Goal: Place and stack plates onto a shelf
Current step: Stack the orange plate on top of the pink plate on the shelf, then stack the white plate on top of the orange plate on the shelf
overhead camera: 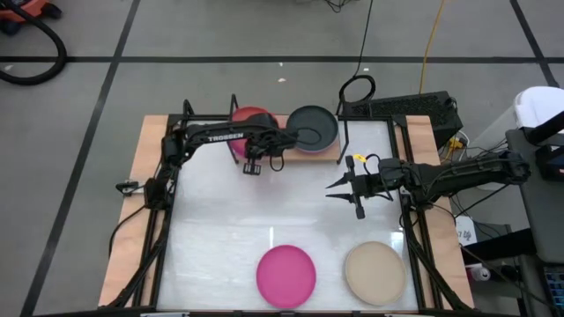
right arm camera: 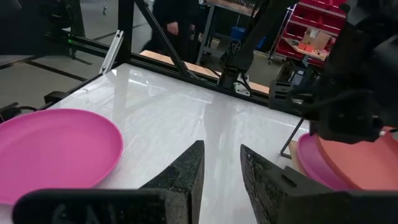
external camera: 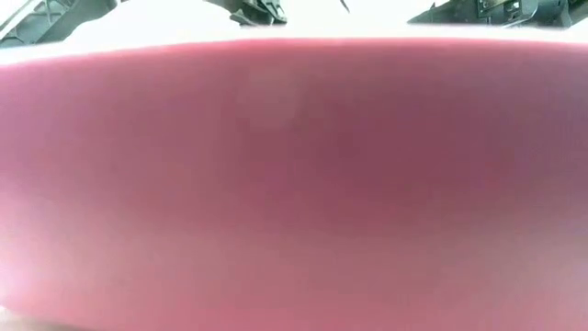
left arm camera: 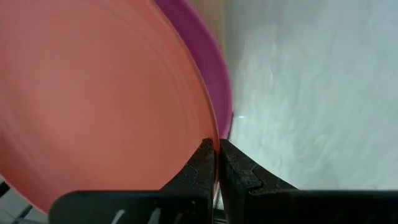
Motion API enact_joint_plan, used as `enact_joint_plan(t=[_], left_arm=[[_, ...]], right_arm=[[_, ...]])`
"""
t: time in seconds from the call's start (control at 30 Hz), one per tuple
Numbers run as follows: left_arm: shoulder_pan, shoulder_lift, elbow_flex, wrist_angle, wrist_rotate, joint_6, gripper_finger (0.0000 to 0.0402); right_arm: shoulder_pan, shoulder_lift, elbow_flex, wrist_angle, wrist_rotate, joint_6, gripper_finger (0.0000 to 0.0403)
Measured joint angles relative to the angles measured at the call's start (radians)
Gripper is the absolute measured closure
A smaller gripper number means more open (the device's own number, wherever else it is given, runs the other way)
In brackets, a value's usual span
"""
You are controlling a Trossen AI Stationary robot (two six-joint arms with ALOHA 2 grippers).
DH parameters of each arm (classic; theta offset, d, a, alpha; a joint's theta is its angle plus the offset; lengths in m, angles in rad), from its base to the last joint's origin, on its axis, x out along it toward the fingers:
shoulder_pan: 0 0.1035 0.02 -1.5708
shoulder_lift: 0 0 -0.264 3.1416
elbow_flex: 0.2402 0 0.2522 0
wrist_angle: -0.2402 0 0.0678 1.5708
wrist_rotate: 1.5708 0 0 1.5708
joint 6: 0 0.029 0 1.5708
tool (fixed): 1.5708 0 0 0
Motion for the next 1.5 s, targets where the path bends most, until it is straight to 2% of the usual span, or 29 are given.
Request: enact_joint_plan(t=[0.2,0.53,0.77,1.2,1.33,1.5], left_arm=[[0.012,0.0,-0.049,0.014,0.005,-0.011,0.0394],[0.025,0.0,-0.056,0.141,0.088,0.023,0.0394],[0.025,0.0,-0.056,0.163,0.095,0.02,0.0394],[0.031,0.0,-0.056,0.183,0.074,-0.055,0.0303],[0.031,-0.009,-0.037,0.145,0.069,-0.105,0.0278],[0.03,-0.127,-0.005,0.11,0.153,-0.181,0.0274]], right_arm=[[0.0,0.0,0.0,0.0,0.0,0.002,0.0316],[0.0,0.0,0.0,0.0,0.0,0.003,0.0316],[0.0,0.0,0.0,0.0,0.0,0.002,0.0316],[0.0,0.0,0.0,-0.001,0.0,0.001,0.0316],[0.0,0.0,0.0,-0.003,0.0,0.001,0.0316],[0.0,0.0,0.0,-0.024,0.0,0.0,0.0316]])
